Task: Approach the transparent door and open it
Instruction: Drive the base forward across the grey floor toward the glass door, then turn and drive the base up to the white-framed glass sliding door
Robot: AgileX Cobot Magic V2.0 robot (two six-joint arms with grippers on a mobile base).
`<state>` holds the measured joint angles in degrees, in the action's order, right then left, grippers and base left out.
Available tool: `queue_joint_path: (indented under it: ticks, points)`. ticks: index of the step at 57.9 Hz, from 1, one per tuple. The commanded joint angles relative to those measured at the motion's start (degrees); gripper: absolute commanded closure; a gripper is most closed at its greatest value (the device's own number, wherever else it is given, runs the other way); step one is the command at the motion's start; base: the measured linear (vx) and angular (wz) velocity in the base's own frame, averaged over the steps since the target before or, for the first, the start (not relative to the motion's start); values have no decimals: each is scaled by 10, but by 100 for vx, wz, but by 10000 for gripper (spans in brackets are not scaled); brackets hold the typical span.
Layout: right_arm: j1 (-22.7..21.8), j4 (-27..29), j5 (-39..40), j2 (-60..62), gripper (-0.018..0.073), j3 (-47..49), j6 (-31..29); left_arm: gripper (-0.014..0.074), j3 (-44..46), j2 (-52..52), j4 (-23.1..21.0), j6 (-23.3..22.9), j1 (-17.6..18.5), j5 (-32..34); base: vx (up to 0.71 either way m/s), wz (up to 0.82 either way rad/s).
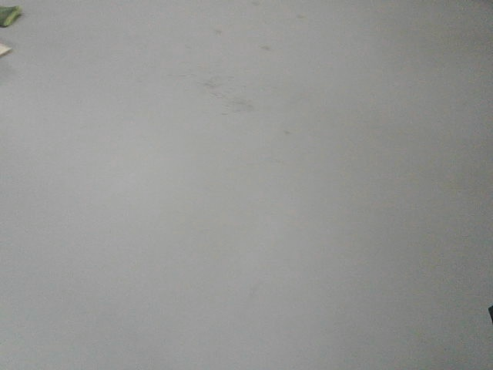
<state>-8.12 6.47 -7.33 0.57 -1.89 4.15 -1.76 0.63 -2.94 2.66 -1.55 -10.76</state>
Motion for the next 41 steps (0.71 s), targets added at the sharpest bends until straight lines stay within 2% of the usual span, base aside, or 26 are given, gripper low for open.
queue_joint_path:
  ticks: [1, 41]
  points:
    - [1, -1, 48, 9, 565, -1, 0, 530, -9, 8, -4, -4, 1, 46, 61, 71]
    - [1, -1, 48, 9, 565, -1, 0, 530, -9, 8, -4, -4, 1, 46, 64, 71]
